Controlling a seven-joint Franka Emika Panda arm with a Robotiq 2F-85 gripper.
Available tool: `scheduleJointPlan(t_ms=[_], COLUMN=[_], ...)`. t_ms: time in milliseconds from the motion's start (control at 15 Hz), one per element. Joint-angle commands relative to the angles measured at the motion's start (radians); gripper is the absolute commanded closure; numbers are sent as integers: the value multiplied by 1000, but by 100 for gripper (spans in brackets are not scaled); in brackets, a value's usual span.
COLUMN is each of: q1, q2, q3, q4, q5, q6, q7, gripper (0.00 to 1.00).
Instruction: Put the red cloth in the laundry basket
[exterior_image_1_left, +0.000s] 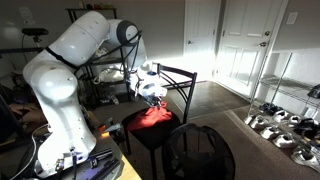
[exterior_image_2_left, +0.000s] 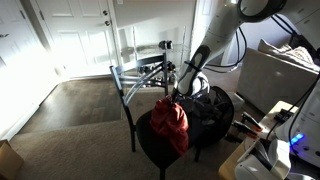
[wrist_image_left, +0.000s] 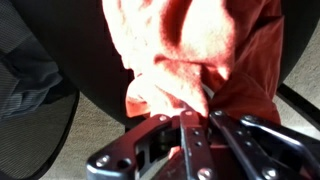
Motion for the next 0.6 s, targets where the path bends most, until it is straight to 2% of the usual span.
scheduleJointPlan(t_ms=[0, 133, 333, 533], q1=[-15, -43, -95, -129], q2=[-139, -154, -151, -159], q3=[6, 34, 82, 103], q4=[-234, -283, -312, -279], q5=[95, 127, 106, 94], q6=[200, 268, 310, 280], q7=[20, 23, 17, 12], gripper=[94, 94, 94, 94])
